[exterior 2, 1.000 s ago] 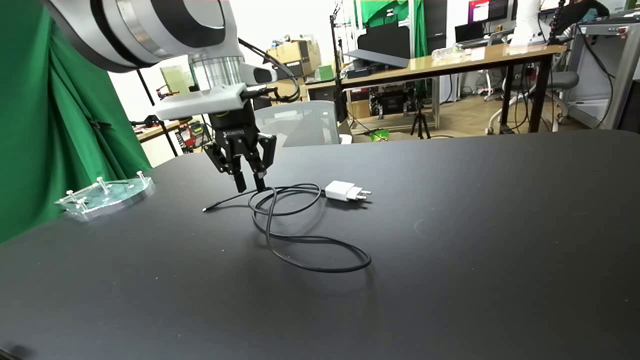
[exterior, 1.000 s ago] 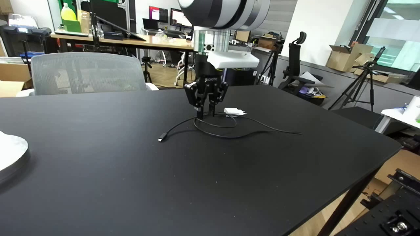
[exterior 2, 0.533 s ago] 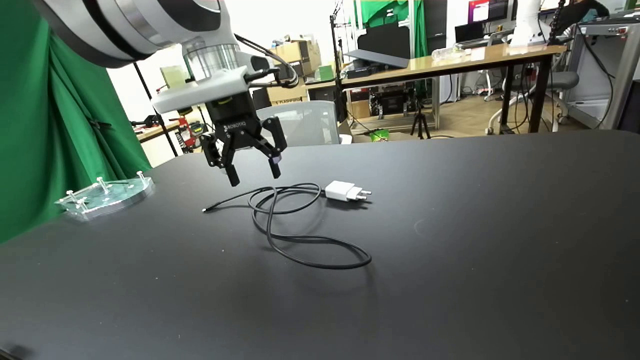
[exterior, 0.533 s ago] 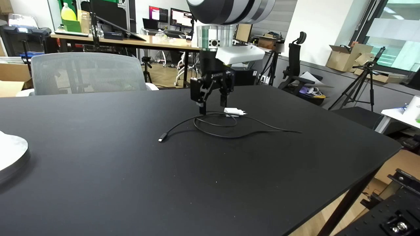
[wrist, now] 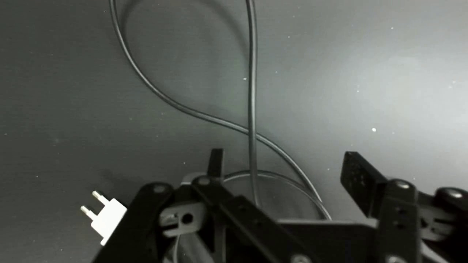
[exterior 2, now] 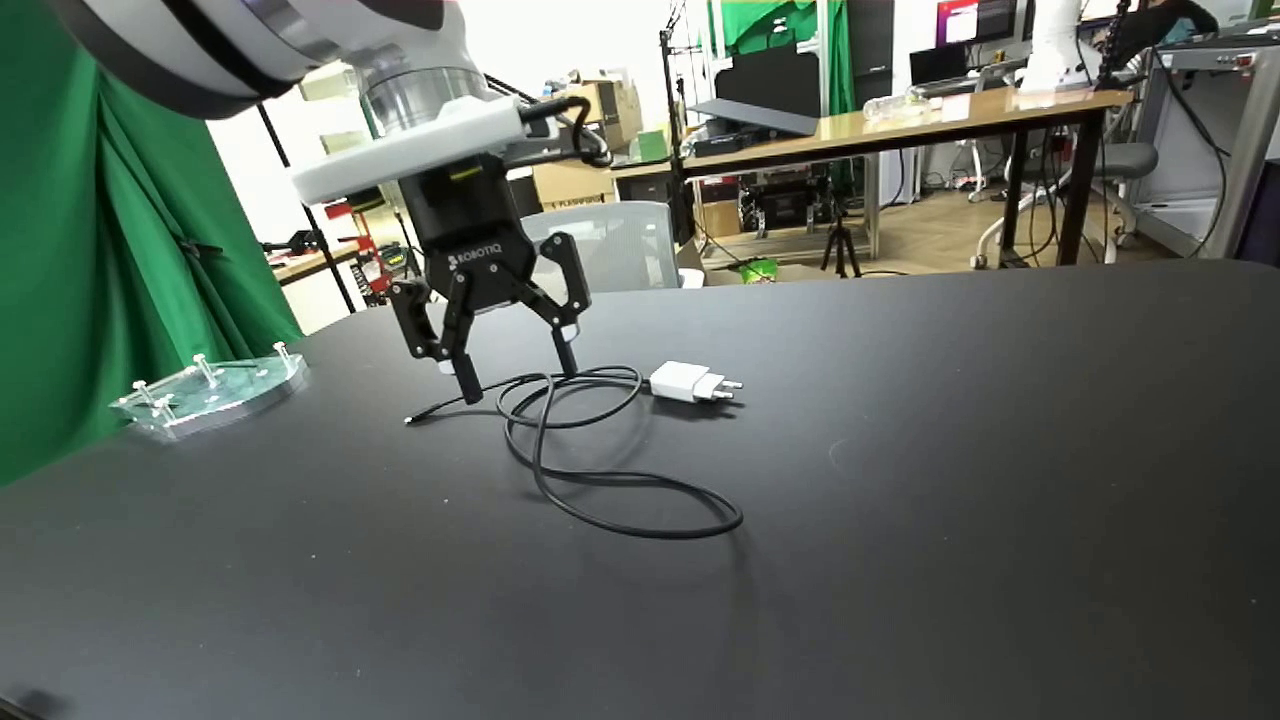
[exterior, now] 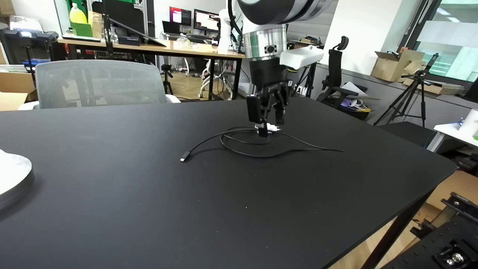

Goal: Move the charger to the left then move part of the cable to the right

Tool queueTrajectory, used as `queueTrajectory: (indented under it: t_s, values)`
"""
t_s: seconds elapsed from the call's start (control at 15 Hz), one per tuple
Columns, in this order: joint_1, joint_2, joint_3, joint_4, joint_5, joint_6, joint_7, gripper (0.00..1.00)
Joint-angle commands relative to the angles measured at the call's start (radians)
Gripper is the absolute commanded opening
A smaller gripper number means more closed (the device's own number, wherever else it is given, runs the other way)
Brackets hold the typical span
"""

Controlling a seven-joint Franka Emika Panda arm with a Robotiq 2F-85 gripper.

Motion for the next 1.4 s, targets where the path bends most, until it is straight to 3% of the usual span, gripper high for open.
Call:
queueTrajectory:
  t_s: [0.0, 0.53, 0.87, 1.33]
  values:
    - [-0.034, -0.007, 0.001, -0.005, -0.009, -0.028, -0.067, 0.53]
    - [-0.056, 0.008, -0.005, 0.017, -0.02, -0.046, -0.102, 0.02]
    - [-0.063, -0.004, -0.003, 0.017, -0.003, -0.037, -0.09, 0.01]
    - [-0.107, -0.114, 0.013, -0.028, 0.294, 0.011, -0.032, 0.01]
